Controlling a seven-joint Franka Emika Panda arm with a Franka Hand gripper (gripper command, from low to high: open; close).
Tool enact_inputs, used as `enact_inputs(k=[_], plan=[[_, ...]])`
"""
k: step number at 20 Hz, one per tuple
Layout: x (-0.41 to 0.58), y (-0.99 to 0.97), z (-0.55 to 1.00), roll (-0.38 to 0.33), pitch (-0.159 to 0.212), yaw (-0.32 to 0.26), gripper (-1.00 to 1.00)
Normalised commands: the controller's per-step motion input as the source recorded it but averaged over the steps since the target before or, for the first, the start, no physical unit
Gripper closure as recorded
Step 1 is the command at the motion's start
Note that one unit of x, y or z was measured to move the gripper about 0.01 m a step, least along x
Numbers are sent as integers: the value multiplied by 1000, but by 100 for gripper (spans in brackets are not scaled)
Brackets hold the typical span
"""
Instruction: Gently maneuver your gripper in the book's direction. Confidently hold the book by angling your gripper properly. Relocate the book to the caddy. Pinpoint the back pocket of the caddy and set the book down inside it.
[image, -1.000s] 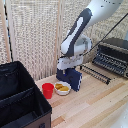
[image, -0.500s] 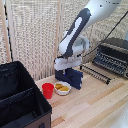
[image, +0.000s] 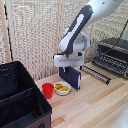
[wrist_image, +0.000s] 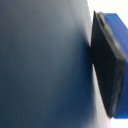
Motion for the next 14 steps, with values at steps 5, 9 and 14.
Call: enact_inputs(k=[5,9,14], plan=[[509,-47,974,2,75,-123,100],[405,80,860,48,93,-86,100],[15,169,664,93,18,-213,100]])
